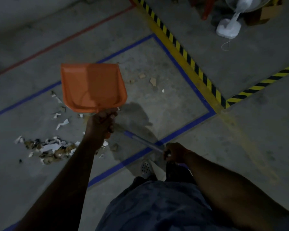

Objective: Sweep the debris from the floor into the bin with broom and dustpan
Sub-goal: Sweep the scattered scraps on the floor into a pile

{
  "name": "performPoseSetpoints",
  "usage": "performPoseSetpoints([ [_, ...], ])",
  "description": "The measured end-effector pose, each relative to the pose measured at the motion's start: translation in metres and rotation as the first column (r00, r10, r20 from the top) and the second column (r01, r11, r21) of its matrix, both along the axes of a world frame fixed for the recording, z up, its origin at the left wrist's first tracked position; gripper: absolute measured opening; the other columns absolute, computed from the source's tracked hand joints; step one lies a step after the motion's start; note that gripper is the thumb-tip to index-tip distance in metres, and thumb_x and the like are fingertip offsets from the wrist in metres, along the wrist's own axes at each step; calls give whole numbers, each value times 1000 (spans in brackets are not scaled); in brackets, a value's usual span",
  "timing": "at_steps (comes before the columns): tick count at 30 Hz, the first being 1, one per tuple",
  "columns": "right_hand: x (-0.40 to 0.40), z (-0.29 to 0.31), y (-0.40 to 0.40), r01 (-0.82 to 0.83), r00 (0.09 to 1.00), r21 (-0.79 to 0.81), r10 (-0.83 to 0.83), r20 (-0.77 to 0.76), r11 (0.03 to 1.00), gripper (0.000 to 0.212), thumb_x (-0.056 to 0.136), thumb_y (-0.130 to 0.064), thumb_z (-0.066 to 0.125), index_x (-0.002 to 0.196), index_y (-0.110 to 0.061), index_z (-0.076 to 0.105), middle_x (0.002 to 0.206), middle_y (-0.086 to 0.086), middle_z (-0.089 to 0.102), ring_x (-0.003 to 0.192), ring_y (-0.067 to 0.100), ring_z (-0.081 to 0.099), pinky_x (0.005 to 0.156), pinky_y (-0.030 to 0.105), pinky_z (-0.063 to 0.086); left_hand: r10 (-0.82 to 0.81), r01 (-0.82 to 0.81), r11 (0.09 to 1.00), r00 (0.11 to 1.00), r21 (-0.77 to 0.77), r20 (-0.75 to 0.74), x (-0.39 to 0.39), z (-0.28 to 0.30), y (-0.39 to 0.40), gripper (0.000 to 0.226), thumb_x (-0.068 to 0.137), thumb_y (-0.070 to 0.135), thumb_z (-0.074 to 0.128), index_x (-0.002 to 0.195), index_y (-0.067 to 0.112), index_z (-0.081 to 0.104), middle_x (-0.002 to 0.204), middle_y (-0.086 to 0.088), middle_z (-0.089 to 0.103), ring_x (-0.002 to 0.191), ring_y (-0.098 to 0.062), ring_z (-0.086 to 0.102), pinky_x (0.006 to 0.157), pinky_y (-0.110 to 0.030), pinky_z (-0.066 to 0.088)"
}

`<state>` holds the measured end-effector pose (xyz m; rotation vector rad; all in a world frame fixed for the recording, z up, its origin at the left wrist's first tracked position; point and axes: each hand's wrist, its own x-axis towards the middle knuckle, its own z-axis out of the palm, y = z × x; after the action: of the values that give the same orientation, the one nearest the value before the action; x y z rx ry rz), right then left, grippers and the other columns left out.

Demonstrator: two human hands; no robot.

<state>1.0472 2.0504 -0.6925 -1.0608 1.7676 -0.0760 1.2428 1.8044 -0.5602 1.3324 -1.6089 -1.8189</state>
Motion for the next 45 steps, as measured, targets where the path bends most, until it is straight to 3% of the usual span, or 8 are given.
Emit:
performPoseSetpoints([
  [5,-17,15,4,197,975,-22,-198,-97,980,12,79,-13,71,89,-18,76,98,6,70,94,24,67,89,33,53,41,-40,999,997,10,-71,19,7,-5,21,101,5,55,110,15,72,88,-9,62,51,-8,47,41,-18,37],
  [9,-53,26,7,557,817,-62,-560,-135,828,17,80,-1,66,74,-15,73,66,10,67,55,21,64,52,29,55,66,-65,998,996,6,-56,26,3,-13,24,101,8,57,106,23,75,92,-7,64,51,-7,46,39,-17,35],
  [13,-100,25,-6,697,702,-31,-691,-173,717,7,81,-3,69,79,-9,71,74,16,69,61,29,65,63,36,58,115,-110,992,990,54,-83,23,-3,-27,22,100,7,57,108,20,74,92,-7,63,52,-7,47,41,-17,35],
  [23,-157,-1,-92,402,901,136,-364,-236,906,23,84,-20,69,99,-3,72,89,15,74,69,25,70,68,33,59,148,-148,988,989,47,5,-37,-1,-89,25,101,12,57,123,16,69,89,-3,65,48,-6,47,42,-17,27],
  [27,-163,-8,-138,138,986,172,-120,-115,975,29,87,-30,67,104,-8,73,100,12,71,99,27,67,80,32,50,148,-148,989,989,29,10,-80,6,-116,24,101,14,57,121,20,70,92,-6,65,48,-6,48,43,-17,28],
  [32,-199,7,-179,25,998,128,-33,54,991,13,80,-5,69,83,-16,76,83,14,74,66,18,70,69,30,60,172,-173,985,985,-18,-32,-126,15,-143,22,101,9,55,119,10,69,67,6,60,47,-5,47,41,-17,33],
  [39,-266,9,-189,387,919,-36,-389,-69,921,16,81,-1,66,73,-12,74,63,11,68,59,24,68,48,26,51,212,-214,977,973,-22,-87,-160,28,-170,21,101,5,53,116,8,67,70,9,63,46,-5,43,39,-15,32],
  [45,-302,-3,-207,618,777,14,-608,-167,786,16,85,-14,70,93,-1,72,77,16,70,66,32,70,65,44,61,199,-201,979,978,-23,-64,-169,25,-194,24,101,6,55,122,2,65,70,11,66,48,-5,47,40,-17,34],
])
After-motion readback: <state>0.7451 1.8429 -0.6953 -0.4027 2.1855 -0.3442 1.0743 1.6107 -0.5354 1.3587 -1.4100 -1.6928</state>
